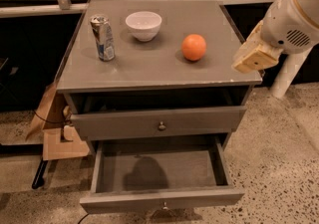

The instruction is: Place redbull can into middle drawer

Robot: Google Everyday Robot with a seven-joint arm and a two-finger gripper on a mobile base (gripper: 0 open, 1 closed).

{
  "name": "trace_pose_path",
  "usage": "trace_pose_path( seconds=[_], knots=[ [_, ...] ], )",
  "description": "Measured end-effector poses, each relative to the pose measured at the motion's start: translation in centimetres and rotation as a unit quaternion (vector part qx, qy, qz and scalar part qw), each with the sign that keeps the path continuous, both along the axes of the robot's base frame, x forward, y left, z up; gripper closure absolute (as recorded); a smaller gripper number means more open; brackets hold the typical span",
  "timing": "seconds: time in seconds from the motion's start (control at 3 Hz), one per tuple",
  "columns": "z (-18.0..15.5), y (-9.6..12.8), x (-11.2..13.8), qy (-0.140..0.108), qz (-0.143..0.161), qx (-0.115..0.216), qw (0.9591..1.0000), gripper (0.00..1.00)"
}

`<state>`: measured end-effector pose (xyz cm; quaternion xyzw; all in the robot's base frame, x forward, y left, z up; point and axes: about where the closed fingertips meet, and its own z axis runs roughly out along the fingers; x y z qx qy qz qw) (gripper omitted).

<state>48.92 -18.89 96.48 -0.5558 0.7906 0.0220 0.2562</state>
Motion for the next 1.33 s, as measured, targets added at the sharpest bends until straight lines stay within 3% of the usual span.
trace_pose_path(
  seconds=[0.33, 0.67, 1.0, 1.33],
  knots=[
    [-1.1, 2.2, 2.9, -0.025, 0.005, 0.034, 0.9991, 0.89],
    [-1.7, 4.6, 6.3, -0.058, 0.007, 0.061, 0.9964, 1.00],
    [-2.6, 8.6, 11.1, -0.084, 0.020, 0.099, 0.9914, 1.00],
    [-3.0, 12.5, 13.9, -0.080, 0.043, 0.122, 0.9883, 1.00]
  ],
)
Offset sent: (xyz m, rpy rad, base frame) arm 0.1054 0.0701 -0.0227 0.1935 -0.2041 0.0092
